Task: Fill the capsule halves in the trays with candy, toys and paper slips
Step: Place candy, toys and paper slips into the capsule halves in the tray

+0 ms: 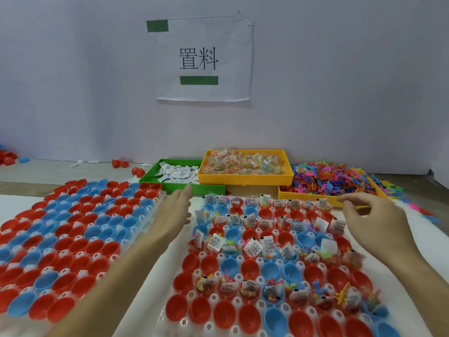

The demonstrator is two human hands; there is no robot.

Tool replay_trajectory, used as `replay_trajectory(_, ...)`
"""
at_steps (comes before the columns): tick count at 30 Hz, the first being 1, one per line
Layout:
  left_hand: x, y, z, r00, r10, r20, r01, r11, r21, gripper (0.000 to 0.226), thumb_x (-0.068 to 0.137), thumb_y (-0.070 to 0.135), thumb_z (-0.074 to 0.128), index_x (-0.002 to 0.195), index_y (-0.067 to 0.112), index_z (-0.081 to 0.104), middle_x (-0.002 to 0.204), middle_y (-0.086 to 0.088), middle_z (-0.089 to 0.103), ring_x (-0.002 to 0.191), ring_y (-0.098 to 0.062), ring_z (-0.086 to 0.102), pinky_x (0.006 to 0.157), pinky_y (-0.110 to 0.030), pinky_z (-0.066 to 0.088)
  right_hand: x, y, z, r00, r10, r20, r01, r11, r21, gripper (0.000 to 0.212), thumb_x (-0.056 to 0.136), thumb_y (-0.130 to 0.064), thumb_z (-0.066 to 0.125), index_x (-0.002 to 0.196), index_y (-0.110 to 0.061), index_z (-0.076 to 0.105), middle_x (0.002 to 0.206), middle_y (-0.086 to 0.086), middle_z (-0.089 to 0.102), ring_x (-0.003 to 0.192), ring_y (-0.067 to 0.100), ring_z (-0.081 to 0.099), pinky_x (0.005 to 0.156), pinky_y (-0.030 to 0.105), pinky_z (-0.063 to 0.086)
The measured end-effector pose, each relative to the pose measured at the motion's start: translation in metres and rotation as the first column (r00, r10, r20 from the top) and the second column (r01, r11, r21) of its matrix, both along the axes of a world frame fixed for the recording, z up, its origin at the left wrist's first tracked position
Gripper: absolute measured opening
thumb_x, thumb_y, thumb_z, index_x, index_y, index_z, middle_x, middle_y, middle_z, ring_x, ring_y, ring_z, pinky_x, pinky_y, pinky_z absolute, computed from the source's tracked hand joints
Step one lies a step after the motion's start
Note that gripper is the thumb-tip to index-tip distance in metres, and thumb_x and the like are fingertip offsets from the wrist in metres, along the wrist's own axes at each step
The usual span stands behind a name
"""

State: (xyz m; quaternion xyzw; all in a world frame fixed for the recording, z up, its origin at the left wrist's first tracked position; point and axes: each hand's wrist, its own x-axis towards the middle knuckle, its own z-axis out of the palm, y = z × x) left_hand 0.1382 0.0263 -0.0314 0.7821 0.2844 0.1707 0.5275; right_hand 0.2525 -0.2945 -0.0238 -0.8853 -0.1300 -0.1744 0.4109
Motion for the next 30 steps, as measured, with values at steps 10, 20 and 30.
replay_trajectory(10,0.008,0.0,-0.029,0.961,0.209,0.181,-0.132,0.923,-0.362,0.054,0.104,0.044,0.033,0.088,0.012,0.073,0.081,-0.003,0.073,0.08,-0.017,0.066,0.068,-0.027,0.045,0.02,-0.011,-0.022,0.96,-0.01,-0.279,-0.01,0.997,-0.072,0.048,0.104,-0.033,0.045,0.084,0.002,0.071,0.074,0.019,0.071,0.075,0.032,0.067,0.073,0.038,0.051)
replay_trajectory(20,0.007,-0.001,-0.037,0.97,0.144,0.196,-0.087,0.958,-0.275,0.048,0.101,0.046,0.038,0.083,0.021,0.075,0.076,0.006,0.073,0.084,-0.016,0.065,0.067,-0.029,0.044,0.026,-0.016,-0.02,0.975,-0.044,-0.216,0.014,0.99,-0.137,0.026,0.102,-0.027,0.05,0.103,-0.015,0.073,0.094,0.001,0.071,0.092,0.02,0.062,0.083,0.034,0.047)
replay_trajectory(30,0.012,0.005,-0.043,0.954,0.149,0.259,-0.08,0.963,-0.258,0.045,0.103,0.042,0.034,0.095,0.017,0.071,0.094,-0.006,0.073,0.087,-0.019,0.065,0.074,-0.031,0.048,0.074,0.049,0.021,0.998,0.017,-0.053,-0.036,0.92,-0.391,0.021,0.093,-0.027,0.068,0.085,-0.011,0.079,0.083,0.007,0.076,0.071,0.017,0.066,0.069,0.03,0.05)
